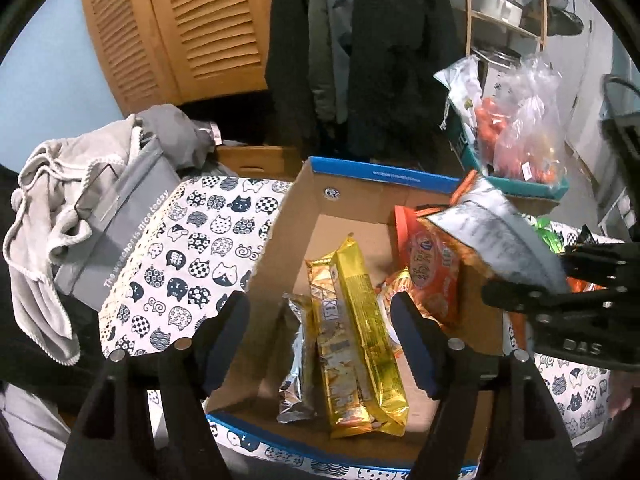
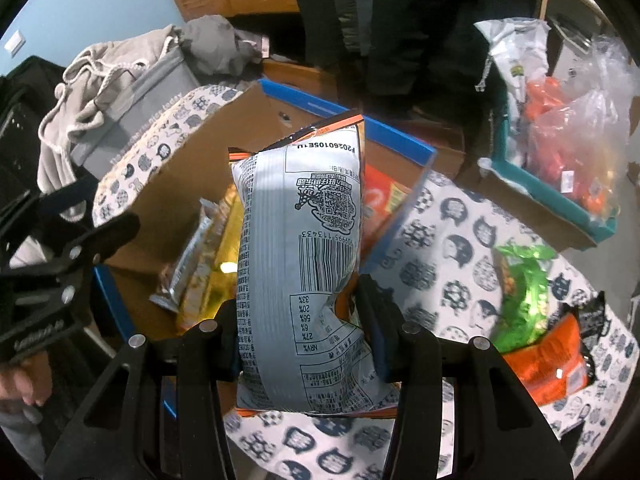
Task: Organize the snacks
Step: 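Lower the white-grey bag into the box and open the right tool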
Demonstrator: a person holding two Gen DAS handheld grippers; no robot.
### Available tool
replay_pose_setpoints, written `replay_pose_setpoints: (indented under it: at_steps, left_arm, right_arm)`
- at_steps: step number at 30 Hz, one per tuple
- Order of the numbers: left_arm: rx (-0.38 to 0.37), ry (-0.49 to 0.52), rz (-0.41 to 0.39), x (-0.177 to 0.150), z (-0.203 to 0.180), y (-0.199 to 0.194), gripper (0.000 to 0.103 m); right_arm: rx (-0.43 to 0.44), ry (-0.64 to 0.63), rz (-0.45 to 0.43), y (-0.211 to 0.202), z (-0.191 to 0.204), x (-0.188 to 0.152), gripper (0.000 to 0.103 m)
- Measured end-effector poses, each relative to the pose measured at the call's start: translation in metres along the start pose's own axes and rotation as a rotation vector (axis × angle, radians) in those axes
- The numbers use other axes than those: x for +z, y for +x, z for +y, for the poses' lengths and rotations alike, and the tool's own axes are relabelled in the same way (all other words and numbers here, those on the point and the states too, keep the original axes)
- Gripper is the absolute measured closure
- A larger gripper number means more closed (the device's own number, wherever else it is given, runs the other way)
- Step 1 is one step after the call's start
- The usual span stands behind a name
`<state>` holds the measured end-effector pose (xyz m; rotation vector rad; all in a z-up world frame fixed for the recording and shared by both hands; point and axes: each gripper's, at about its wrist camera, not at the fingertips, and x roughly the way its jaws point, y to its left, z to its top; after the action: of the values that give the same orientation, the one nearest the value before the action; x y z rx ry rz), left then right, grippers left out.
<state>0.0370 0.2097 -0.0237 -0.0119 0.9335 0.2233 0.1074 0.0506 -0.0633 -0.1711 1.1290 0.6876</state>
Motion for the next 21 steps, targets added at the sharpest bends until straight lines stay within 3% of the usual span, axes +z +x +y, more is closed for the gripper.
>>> replay_pose_setpoints:
  at_steps: [15, 18, 20, 21]
  left_arm:
    - [0.008, -0.056, -0.012, 0.001, 0.018, -0.001, 0.025]
    - [-0.003, -0.057, -0.021, 0.001, 0.017, -0.002, 0.025]
    - [-0.011, -0.054, -0.023, 0.001, 0.017, -0.003, 0.025]
    - [-0.017, -0.052, -0.027, 0.001, 0.015, -0.003, 0.025]
  right_arm:
    - [0.04, -0.004, 0.033, 0.041, 0.027, 0.021, 0.053]
    - [0.044, 0.005, 0.03, 0.039, 0.024, 0.02, 0.046]
    - [0.041, 0.011, 0.022, 0.035, 0.022, 0.019, 0.033]
    - [0.039, 0.011, 0.015, 0.031, 0.021, 0.018, 0.032]
